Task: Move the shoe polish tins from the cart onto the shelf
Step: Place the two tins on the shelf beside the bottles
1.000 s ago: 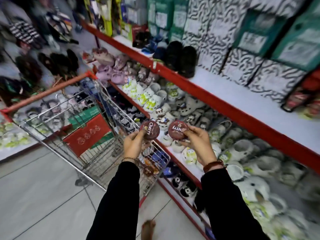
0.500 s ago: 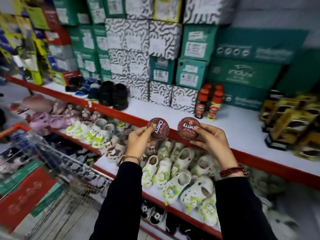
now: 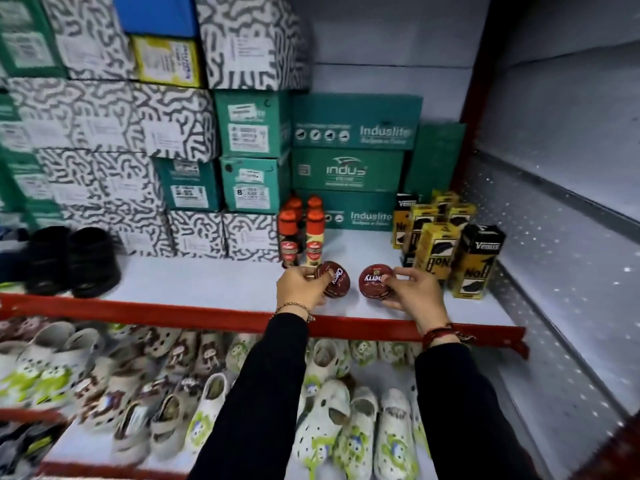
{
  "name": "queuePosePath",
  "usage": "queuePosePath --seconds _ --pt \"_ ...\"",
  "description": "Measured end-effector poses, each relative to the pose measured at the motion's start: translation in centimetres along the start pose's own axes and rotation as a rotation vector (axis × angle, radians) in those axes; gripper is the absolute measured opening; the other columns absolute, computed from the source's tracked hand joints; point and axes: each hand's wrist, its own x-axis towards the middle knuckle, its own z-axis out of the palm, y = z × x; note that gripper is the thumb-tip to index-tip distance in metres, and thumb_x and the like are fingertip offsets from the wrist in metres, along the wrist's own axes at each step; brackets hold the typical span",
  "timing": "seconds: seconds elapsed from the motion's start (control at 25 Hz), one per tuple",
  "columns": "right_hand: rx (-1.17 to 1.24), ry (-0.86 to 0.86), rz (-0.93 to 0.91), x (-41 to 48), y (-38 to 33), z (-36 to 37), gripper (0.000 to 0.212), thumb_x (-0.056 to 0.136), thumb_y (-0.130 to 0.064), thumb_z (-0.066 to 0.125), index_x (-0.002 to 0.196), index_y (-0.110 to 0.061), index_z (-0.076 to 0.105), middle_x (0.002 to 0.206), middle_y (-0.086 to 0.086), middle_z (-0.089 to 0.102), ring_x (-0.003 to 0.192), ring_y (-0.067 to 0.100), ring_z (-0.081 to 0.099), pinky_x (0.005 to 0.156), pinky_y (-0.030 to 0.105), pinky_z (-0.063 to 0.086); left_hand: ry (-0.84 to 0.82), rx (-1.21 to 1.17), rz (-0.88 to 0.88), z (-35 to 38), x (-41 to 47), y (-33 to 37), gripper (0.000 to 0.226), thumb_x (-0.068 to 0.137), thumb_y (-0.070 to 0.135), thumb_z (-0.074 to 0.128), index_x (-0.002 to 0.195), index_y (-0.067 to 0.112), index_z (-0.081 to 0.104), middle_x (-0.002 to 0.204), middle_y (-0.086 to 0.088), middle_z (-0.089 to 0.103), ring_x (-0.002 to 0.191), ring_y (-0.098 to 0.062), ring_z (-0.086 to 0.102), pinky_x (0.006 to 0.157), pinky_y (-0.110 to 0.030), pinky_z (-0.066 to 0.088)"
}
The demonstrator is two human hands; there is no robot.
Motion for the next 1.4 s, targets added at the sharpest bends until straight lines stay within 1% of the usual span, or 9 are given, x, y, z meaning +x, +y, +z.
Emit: queuePosePath --seconds 0.16,0.4,0.56,0.72,0.92,1.0,1.08,1.16,1.4 --pt "-0.118 0.087 0.021 1.5 0.9 0.9 0.037 0.08 -0.006 0.077 0.114 0.003 0.066 0.116 0.024 0.068 0.079 0.034 0.073 0.048 0.029 0.061 0.003 0.164 0.005 1.7 2.0 -0.2 0.038 0.078 0.027 0.079 0.107 0.003 0.072 0.105 -0.017 0.075 0.087 -0.034 0.076 0.084 -0.042 0.061" --pt "-0.414 0.209 -0.055 3.4 1.1 2.0 0.027 0.079 -0.02 0.078 0.097 0.0 0.075 0.103 0.02 0.075 0.09 0.036 0.074 0.083 0.047 0.06 0.062 0.55 0.065 2.5 3.1 0.1 0.043 0.079 0.038 0.076 0.105 0.005 0.072 0.107 -0.013 0.074 0.101 -0.033 0.07 0.085 -0.035 0.055" --pt "-0.754 0.278 -0.126 2.6 0.6 2.4 0.029 0.082 -0.028 0.074 0.103 -0.009 0.077 0.108 0.011 0.076 0.101 0.031 0.071 0.085 0.034 0.057 0.064 0.646 0.069 2.4 3.3 0.0 0.042 0.077 0.04 0.077 0.103 0.007 0.074 0.107 -0.012 0.075 0.1 -0.03 0.07 0.082 -0.033 0.054" --pt "-0.826 0.298 -0.251 1.6 0.0 3.2 0.039 0.088 -0.034 0.064 0.119 -0.011 0.07 0.118 0.012 0.072 0.109 0.031 0.068 0.089 0.038 0.056 0.137 0.536 0.185 1.7 2.4 0.1 0.033 0.083 0.038 0.071 0.107 0.015 0.075 0.108 -0.007 0.076 0.102 -0.029 0.07 0.088 -0.034 0.055" --pt "-0.729 0.081 -0.543 0.3 -1.0 5.3 0.053 0.098 -0.041 0.047 0.143 -0.014 0.049 0.15 0.007 0.05 0.139 0.025 0.045 0.112 0.036 0.037 0.272 0.486 0.472 -1.4 0.5 0.7 0.035 0.095 0.038 0.051 0.122 0.025 0.068 0.114 -0.002 0.074 0.104 -0.024 0.069 0.085 -0.029 0.053" --pt "-0.726 -0.05 -0.636 -0.6 -1.4 7.3 0.059 0.1 -0.042 0.041 0.153 -0.016 0.033 0.164 0.0 0.025 0.154 0.02 0.016 0.123 0.039 0.016 0.303 0.535 0.544 -3.4 -0.1 0.4 0.046 0.099 0.037 0.043 0.14 0.02 0.055 0.139 -0.005 0.062 0.13 -0.024 0.056 0.107 -0.037 0.044" --pt "-0.702 -0.141 -0.727 -1.9 -1.7 9.5 0.063 0.101 -0.042 0.039 0.157 -0.018 0.024 0.167 -0.005 0.011 0.156 0.016 0.0 0.125 0.041 0.002 0.375 0.61 0.535 -5.6 -1.1 0.0 0.055 0.1 0.039 0.037 0.15 0.017 0.041 0.157 -0.003 0.042 0.151 -0.021 0.029 0.124 -0.043 0.021" --pt "-0.667 -0.216 -0.836 -3.9 -1.6 12.3 0.062 0.101 -0.04 0.039 0.157 -0.018 0.023 0.167 -0.005 0.01 0.156 0.016 -0.002 0.126 0.043 -0.001 0.486 0.677 0.508 -8.5 -2.5 -0.7 0.06 0.1 0.043 0.033 0.153 0.016 0.036 0.162 0.0 0.031 0.155 -0.019 0.015 0.127 -0.042 0.01" --pt "-0.626 -0.502 -0.965 -11.4 1.2 21.4 0.063 0.1 -0.043 0.038 0.155 -0.016 0.026 0.166 0.0 0.017 0.156 0.018 0.003 0.126 0.046 0.006 0.752 0.792 0.332 -18.6 -8.0 -4.3 0.061 0.099 0.045 0.032 0.153 0.017 0.036 0.164 0.0 0.026 0.156 -0.021 0.01 0.127 -0.045 0.006"
